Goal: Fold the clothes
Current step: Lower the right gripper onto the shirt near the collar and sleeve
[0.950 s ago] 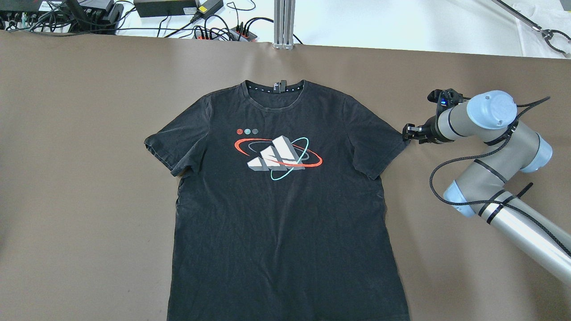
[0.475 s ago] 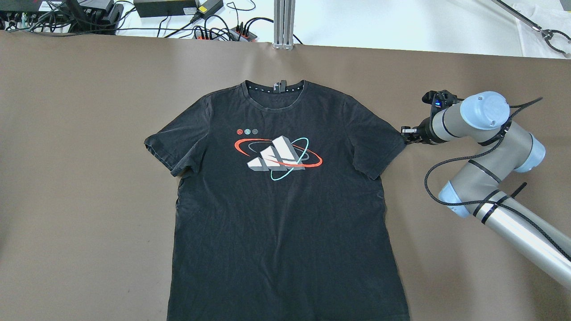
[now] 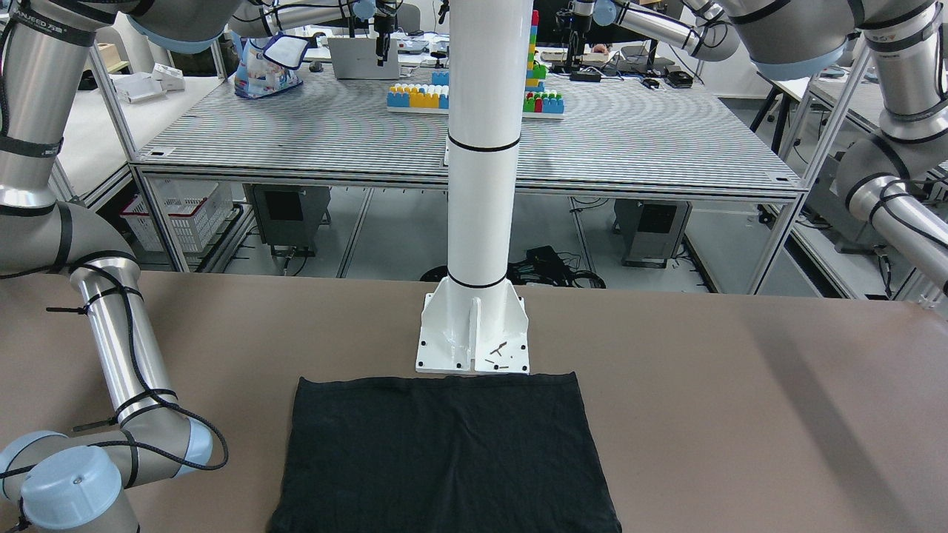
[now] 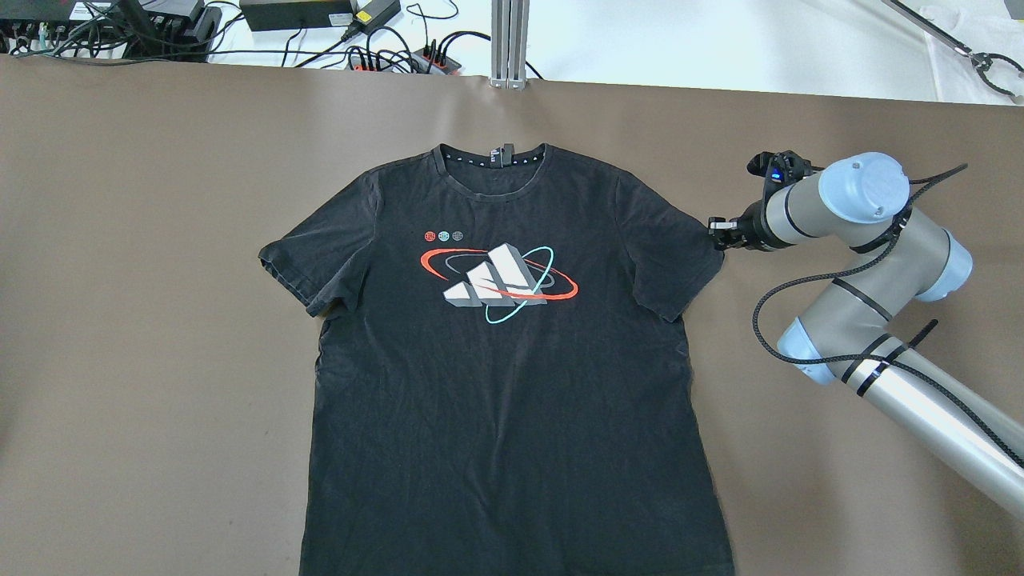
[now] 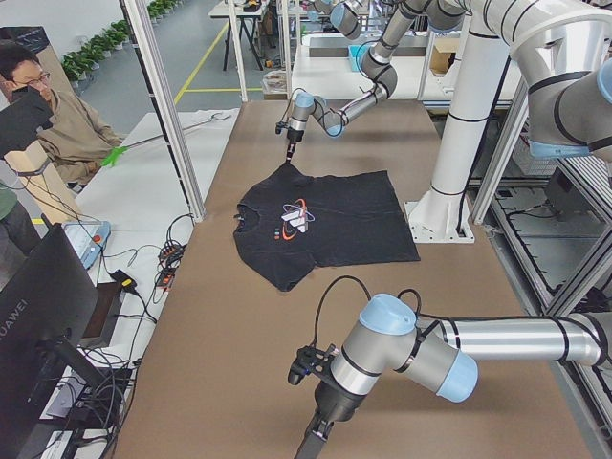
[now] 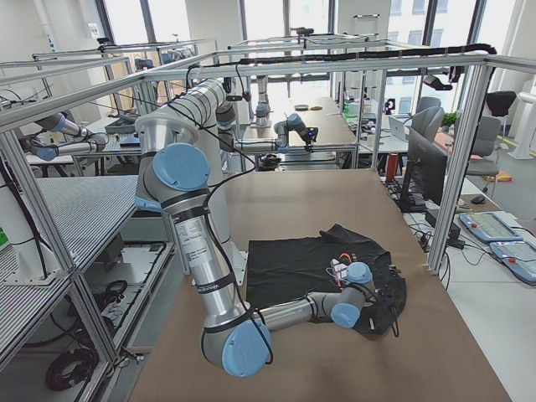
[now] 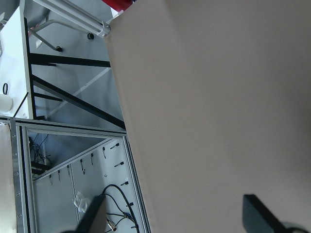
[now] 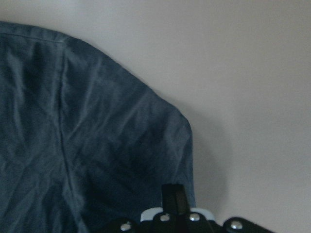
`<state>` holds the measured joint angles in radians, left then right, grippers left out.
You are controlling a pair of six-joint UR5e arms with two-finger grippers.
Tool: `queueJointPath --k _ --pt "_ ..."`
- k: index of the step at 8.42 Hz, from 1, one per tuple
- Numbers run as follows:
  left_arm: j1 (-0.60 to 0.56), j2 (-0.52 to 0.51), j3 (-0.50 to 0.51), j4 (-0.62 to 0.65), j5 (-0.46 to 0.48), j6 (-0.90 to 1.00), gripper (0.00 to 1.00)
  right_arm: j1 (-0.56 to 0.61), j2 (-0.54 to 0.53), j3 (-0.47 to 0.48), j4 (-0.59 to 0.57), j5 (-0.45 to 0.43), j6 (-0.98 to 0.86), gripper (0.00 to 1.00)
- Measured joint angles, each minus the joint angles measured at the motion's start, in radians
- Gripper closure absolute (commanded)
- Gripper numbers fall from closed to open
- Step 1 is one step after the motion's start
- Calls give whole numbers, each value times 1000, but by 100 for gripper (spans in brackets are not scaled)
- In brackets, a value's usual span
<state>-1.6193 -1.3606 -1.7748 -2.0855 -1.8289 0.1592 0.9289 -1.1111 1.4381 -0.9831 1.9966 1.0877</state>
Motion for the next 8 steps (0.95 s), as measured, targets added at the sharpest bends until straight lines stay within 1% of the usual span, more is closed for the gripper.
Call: queueJointPath --k 1,2,3,6,8 --pt "1 0 0 0 -1 -3 0 -17 3 67 -65 -1 6 100" --pt "1 0 1 1 -2 -8 0 -34 14 97 -102 -3 24 100" --pt "2 0 4 0 -2 -12 0 -49 34 96 -118 -8 40 100" --pt "2 0 6 -4 -3 -15 0 -88 129 13 -123 -53 81 100" --pt "1 0 6 -6 -14 -15 0 -101 183 -36 -121 -65 105 100"
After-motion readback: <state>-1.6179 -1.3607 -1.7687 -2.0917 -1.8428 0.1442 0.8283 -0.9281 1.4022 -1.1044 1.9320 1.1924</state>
